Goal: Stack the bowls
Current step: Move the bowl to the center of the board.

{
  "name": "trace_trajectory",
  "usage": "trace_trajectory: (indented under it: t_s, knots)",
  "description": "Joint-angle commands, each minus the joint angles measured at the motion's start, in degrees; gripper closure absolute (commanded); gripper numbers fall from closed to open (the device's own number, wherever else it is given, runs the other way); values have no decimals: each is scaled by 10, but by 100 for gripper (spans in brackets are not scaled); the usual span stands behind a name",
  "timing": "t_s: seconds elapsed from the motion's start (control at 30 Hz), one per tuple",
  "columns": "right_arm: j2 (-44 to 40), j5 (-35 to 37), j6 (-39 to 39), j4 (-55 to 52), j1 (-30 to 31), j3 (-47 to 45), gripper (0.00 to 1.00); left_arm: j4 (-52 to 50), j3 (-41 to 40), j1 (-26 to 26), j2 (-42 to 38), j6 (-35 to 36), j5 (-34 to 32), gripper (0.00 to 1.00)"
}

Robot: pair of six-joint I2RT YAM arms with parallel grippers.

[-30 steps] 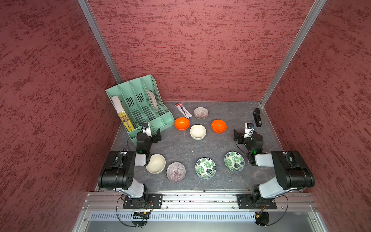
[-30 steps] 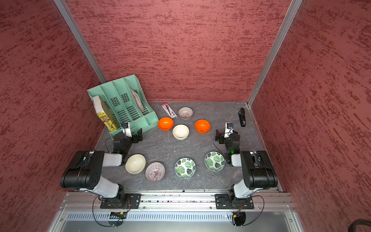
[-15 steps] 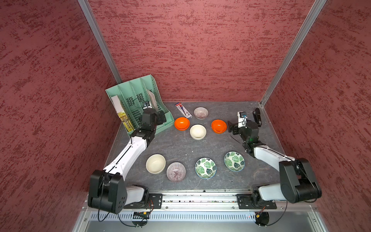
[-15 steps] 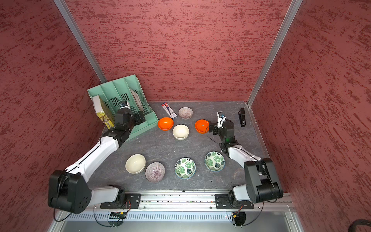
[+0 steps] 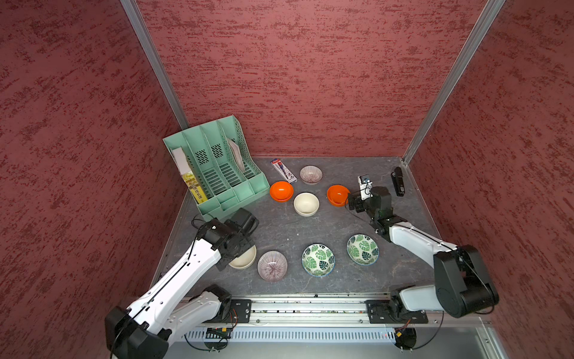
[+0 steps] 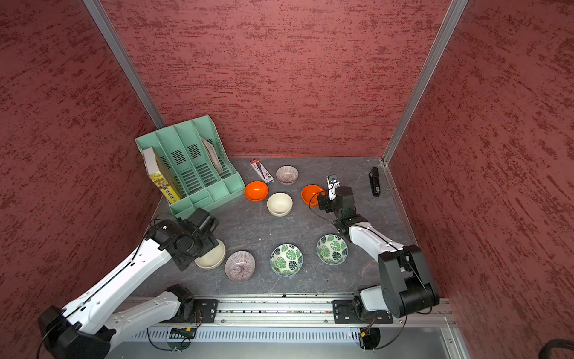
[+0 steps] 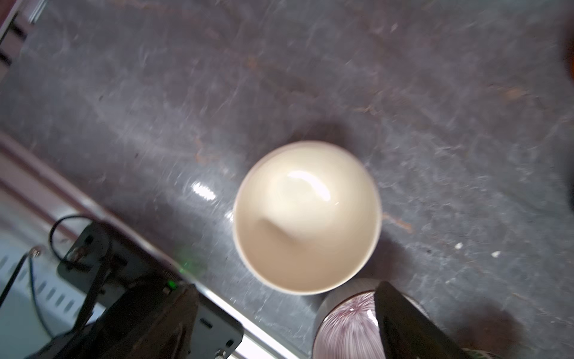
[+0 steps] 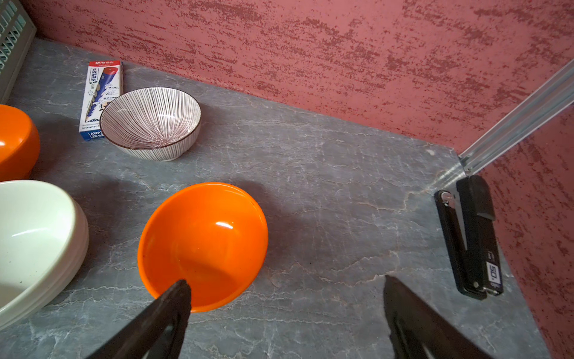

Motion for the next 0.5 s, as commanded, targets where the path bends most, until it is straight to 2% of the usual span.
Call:
trace_trajectory:
  t_s: [0.0,0.17,0.33,0.47]
  knots:
    - [-9,9,-7,-8,6,9,2,-85,-33,-19,-13,-130,24,9]
    - [-9,12,-6,8,9,-2,2,-32,-75,-23,-7,-138,35,12]
    - [-4,3,-3,10,12,-1,2,12,-66,-14,24,-130,4,15]
    - [3,3,-3,10,15,-1,2,39,-73,18,23,-107,6,17]
